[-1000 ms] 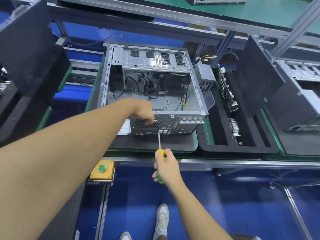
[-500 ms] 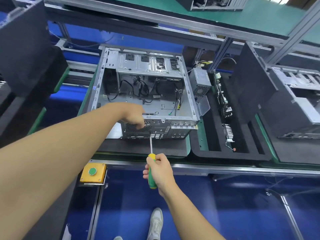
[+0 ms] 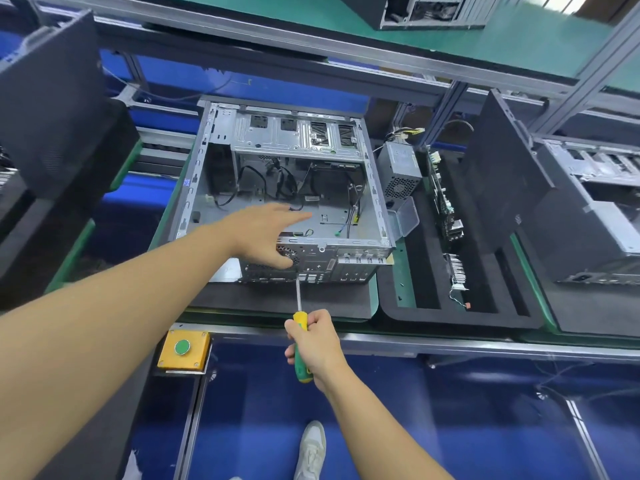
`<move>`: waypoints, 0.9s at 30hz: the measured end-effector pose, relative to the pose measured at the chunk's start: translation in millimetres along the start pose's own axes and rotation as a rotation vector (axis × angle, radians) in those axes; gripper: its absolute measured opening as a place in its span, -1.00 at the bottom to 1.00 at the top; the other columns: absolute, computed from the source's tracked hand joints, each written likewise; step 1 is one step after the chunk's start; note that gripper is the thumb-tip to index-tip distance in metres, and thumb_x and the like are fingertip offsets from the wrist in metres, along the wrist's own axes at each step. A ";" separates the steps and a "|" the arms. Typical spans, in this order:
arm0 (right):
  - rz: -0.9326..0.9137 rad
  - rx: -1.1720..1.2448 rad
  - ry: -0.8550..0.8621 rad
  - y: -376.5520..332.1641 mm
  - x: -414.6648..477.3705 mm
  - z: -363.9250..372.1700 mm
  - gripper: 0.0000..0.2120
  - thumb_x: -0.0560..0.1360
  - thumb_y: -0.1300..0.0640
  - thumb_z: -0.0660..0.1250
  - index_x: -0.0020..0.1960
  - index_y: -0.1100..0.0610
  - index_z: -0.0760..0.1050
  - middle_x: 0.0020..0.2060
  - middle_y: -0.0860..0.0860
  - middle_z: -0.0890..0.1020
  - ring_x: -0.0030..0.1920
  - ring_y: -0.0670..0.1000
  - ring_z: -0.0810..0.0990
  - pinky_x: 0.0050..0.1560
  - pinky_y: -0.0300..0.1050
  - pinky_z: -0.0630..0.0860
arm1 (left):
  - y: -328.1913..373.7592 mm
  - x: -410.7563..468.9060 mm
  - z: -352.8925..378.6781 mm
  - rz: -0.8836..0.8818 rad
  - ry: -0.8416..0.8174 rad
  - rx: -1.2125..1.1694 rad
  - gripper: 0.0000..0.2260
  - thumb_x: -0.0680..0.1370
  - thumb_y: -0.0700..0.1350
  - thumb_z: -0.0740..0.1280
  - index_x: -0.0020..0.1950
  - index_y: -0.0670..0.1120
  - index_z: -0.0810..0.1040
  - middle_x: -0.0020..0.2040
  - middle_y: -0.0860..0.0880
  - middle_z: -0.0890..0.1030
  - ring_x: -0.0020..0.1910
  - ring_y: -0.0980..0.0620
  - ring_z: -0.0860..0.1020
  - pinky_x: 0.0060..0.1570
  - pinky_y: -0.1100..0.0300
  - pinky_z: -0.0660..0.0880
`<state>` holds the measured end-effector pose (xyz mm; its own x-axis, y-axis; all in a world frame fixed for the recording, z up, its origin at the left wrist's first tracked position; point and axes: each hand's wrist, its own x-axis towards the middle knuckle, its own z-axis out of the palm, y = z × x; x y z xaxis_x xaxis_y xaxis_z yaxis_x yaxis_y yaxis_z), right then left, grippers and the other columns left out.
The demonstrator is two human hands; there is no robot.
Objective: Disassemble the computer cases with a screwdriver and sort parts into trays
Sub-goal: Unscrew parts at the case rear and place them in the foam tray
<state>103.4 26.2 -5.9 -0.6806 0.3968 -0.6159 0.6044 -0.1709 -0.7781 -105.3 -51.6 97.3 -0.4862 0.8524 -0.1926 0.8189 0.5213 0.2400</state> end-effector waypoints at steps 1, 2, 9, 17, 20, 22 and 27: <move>0.002 0.004 -0.003 0.0 0.4 0.0 -0.76 0.55 0.10 0.34 -0.02 0.07 0.25 -0.31 0.04 0.55 -0.46 -0.03 0.53 -0.36 -0.14 0.56 | 5.8 -10.0 3.0 0.090 0.215 0.029 -0.35 0.45 0.15 0.38 0.51 0.05 0.34 0.38 0.00 0.49 0.29 0.00 0.46 0.22 0.06 0.39; 0.005 0.011 -0.004 -0.1 0.3 0.4 -0.76 0.55 0.10 0.34 -0.02 0.07 0.25 -0.31 0.04 0.55 -0.46 -0.03 0.53 -0.36 -0.13 0.56 | 13.7 -22.0 9.2 0.182 0.436 -0.004 -0.51 0.46 0.12 0.35 0.34 -0.03 0.48 0.21 -0.02 0.57 0.19 -0.05 0.49 0.15 0.02 0.41; -0.014 0.028 -0.003 1.0 -0.6 1.8 -0.76 0.56 0.09 0.36 -0.01 0.08 0.27 -0.21 0.10 0.55 -0.47 -0.06 0.53 -0.42 -0.18 0.53 | 73.4 -65.4 100.5 -0.741 0.328 -1.187 -0.87 0.59 0.03 0.29 -0.09 0.04 0.57 -0.15 0.09 0.68 -0.16 0.08 0.62 -0.17 0.16 0.52; -0.013 0.008 -0.011 -0.4 -0.7 -1.4 -0.75 0.55 0.07 0.36 -0.02 0.07 0.26 -0.18 0.11 0.58 -0.47 -0.06 0.54 -0.39 -0.14 0.56 | 85.0 -10.1 114.3 -0.931 0.464 -1.862 -0.86 0.55 -0.12 0.44 -0.03 -0.20 0.60 -0.09 -0.14 0.70 -0.13 0.00 0.67 -0.07 0.13 0.62; -0.004 0.013 -0.024 -0.9 -0.1 -2.2 -0.74 0.54 0.07 0.36 -0.01 0.07 0.25 -0.16 0.11 0.56 -0.48 -0.07 0.52 -0.40 -0.14 0.55 | 86.3 -6.7 119.9 -0.947 0.501 -1.855 -0.87 0.58 -0.13 0.41 -0.02 -0.20 0.60 -0.12 -0.12 0.69 -0.15 0.01 0.68 -0.05 0.11 0.63; -0.001 -0.002 -0.031 -0.8 0.3 -3.7 -0.74 0.54 0.07 0.36 -0.01 0.07 0.25 -0.17 0.11 0.56 -0.49 -0.08 0.52 -0.41 -0.16 0.54 | 86.1 -6.2 123.3 -0.940 0.505 -1.830 -0.91 0.60 -0.16 0.37 -0.02 -0.18 0.59 -0.11 -0.12 0.68 -0.14 0.01 0.67 -0.06 0.11 0.62; -0.024 -0.131 -0.075 2.5 -2.1 -15.7 -0.78 0.51 0.08 0.33 -0.03 0.05 0.26 -0.30 0.05 0.53 -0.51 -0.07 0.48 -0.44 -0.17 0.50 | 81.3 -0.9 123.3 -0.971 0.500 -1.824 -0.91 0.59 -0.20 0.31 -0.09 -0.19 0.55 -0.22 -0.11 0.60 -0.28 0.02 0.60 -0.13 0.11 0.61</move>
<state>112.8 39.1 -4.7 -0.7212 0.3303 -0.6089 0.6336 -0.0409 -0.7726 -0.7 -15.1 -0.3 -0.7389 0.1297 -0.6612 -0.6737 -0.1258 0.7282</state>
